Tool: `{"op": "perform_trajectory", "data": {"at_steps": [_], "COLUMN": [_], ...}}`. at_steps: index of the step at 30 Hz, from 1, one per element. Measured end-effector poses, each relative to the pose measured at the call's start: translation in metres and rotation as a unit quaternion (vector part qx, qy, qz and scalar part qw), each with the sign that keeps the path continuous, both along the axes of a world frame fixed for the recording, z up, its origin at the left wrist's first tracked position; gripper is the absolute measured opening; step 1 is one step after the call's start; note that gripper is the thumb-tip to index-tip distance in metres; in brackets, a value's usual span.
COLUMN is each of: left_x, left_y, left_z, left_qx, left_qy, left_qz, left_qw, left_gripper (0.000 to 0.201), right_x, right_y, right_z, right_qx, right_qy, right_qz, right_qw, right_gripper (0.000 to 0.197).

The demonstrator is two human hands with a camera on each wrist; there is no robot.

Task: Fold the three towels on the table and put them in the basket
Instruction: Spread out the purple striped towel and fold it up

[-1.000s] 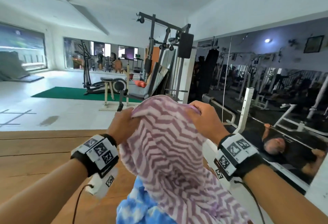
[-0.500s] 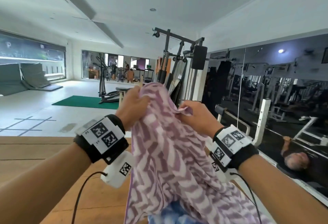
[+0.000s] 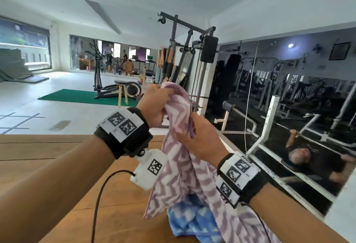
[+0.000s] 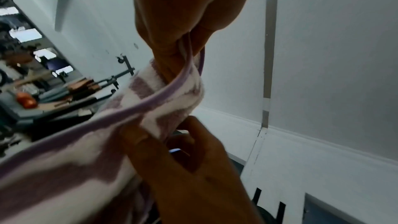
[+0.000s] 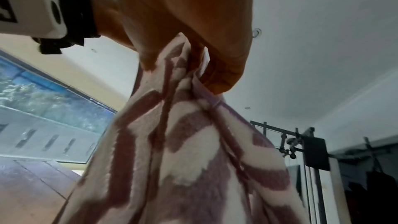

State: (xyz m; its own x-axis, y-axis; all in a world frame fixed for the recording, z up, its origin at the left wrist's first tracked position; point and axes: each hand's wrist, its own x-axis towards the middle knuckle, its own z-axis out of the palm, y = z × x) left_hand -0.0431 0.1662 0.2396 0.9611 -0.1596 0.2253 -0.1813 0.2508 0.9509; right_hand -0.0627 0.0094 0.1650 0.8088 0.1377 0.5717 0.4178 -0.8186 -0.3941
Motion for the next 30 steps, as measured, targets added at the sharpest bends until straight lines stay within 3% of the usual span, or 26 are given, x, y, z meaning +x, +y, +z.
{"op": "perform_trajectory", "data": {"at_steps": [2,4,7,9,11,12,15,18,21,25,27,30], "left_x": [-0.001,-0.003,-0.006,-0.01,-0.013,-0.013,0.003,0.019,0.028,0.034,0.031,0.023], "left_y": [0.0,0.001,0.001,-0.004,-0.01,-0.011,0.002,0.021,0.029,0.03,0.026,0.016], "left_z": [-0.004,-0.007,-0.005,-0.003,-0.003,-0.003,-0.008,-0.016,-0.02,-0.018,-0.016,-0.017], "left_qx": [-0.029,-0.056,-0.103,-0.104,-0.081,-0.066,-0.074,-0.097,0.001,0.067,0.065,0.11], "left_qy": [0.005,0.004,0.001,0.002,-0.004,-0.011,-0.039,-0.066,-0.152,-0.143,-0.129,-0.151], "left_qz": [-0.021,-0.045,-0.106,-0.142,-0.17,-0.164,-0.032,0.113,0.201,0.173,0.131,0.075], "left_qw": [0.999,0.997,0.989,0.984,0.982,0.984,0.996,0.987,0.968,0.972,0.981,0.98], "left_gripper": [0.029,0.028,0.018,0.02,0.021,0.021,0.022,0.023,0.015,0.018,0.02,0.025], "right_x": [0.003,0.003,-0.013,-0.02,-0.017,-0.013,-0.005,-0.004,-0.005,-0.015,-0.02,-0.016], "right_y": [-0.005,-0.009,0.0,0.013,0.019,0.018,-0.007,-0.051,-0.092,-0.093,-0.073,-0.05], "right_z": [-0.003,-0.004,-0.006,-0.015,-0.027,-0.03,-0.024,-0.004,0.02,0.067,0.084,0.082], "right_qx": [-0.002,-0.022,-0.043,-0.039,-0.007,0.03,0.076,-0.036,-0.027,0.145,0.13,0.045], "right_qy": [-0.01,-0.084,-0.211,-0.129,-0.017,-0.005,0.021,0.042,0.021,-0.131,-0.147,-0.1], "right_qz": [-0.033,-0.082,-0.086,-0.076,-0.093,-0.104,-0.127,-0.24,-0.309,-0.235,-0.167,-0.097], "right_qw": [0.999,0.993,0.973,0.988,0.995,0.994,0.989,0.969,0.951,0.952,0.966,0.989], "right_gripper": [0.025,0.025,0.042,0.052,0.045,0.04,0.029,0.036,0.033,0.019,0.019,0.02]}}
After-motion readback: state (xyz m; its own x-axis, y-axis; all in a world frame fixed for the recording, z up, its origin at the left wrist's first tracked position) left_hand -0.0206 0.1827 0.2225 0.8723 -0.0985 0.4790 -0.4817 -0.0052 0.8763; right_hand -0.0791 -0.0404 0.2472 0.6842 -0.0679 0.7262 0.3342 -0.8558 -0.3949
